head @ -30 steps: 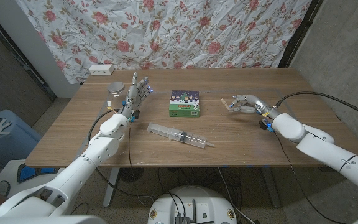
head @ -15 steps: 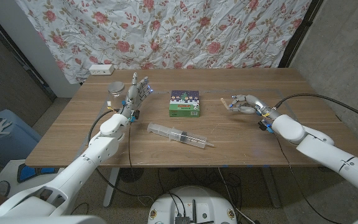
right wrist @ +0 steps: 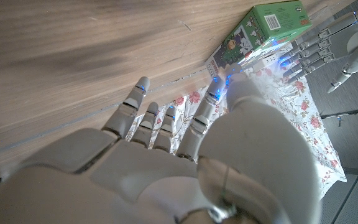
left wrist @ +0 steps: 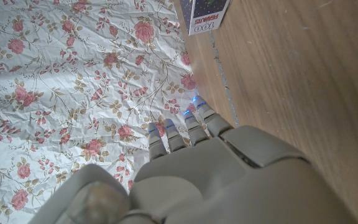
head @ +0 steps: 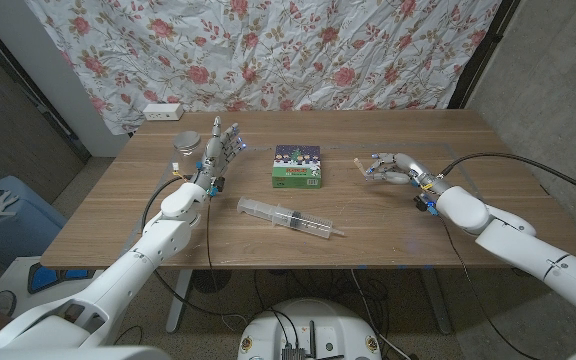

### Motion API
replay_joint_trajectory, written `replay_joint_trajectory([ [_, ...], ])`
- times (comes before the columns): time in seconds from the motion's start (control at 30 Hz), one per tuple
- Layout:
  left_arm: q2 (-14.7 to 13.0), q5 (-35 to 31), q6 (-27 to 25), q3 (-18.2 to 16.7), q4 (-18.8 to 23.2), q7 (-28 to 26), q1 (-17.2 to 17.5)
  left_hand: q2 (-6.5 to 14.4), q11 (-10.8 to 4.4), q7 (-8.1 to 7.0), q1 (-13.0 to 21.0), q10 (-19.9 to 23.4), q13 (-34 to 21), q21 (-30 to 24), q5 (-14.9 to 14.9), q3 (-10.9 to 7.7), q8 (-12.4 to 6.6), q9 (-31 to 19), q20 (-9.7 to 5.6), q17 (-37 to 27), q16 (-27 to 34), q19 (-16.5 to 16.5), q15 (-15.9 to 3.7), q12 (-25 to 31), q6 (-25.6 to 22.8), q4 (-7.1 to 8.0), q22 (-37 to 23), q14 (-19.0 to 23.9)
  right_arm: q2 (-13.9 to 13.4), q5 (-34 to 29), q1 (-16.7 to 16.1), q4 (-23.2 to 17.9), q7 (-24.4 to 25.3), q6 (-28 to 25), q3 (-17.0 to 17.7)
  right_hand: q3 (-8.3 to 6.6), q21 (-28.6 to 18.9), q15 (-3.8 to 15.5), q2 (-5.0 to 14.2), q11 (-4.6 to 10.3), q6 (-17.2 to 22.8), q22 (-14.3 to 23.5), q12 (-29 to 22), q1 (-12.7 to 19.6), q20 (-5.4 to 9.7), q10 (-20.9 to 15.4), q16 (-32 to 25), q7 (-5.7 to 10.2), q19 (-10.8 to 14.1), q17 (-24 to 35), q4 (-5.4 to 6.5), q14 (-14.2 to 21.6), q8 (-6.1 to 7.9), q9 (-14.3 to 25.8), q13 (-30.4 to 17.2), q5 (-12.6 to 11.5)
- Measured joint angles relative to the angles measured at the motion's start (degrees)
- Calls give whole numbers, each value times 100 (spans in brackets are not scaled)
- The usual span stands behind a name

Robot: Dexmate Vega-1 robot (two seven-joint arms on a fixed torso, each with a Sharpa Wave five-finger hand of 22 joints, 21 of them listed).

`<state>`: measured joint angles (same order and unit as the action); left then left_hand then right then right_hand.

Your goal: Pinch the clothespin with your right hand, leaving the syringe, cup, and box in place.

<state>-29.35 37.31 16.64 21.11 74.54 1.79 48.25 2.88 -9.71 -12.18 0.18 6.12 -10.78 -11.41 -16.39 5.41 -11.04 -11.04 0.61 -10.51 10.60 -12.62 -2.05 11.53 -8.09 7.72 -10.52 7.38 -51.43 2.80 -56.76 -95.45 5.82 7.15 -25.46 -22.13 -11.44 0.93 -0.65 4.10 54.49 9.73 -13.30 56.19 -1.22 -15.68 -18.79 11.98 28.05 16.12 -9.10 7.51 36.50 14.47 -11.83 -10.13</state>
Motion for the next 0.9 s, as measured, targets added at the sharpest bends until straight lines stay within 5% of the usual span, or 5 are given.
replay_joint_trajectory([
  [0.9,1,-1,2,1,-1,0,0,0,0,0,0,0,0,0,0,0,0,0,0,0,0,0,0,0,0,0,0,0,179,-108,75,122,110,100,-80,24,0,72,26,95,223,0,-14,21,30,-176,-28,-79,30,52,24,72,43,-53,-3,17],
])
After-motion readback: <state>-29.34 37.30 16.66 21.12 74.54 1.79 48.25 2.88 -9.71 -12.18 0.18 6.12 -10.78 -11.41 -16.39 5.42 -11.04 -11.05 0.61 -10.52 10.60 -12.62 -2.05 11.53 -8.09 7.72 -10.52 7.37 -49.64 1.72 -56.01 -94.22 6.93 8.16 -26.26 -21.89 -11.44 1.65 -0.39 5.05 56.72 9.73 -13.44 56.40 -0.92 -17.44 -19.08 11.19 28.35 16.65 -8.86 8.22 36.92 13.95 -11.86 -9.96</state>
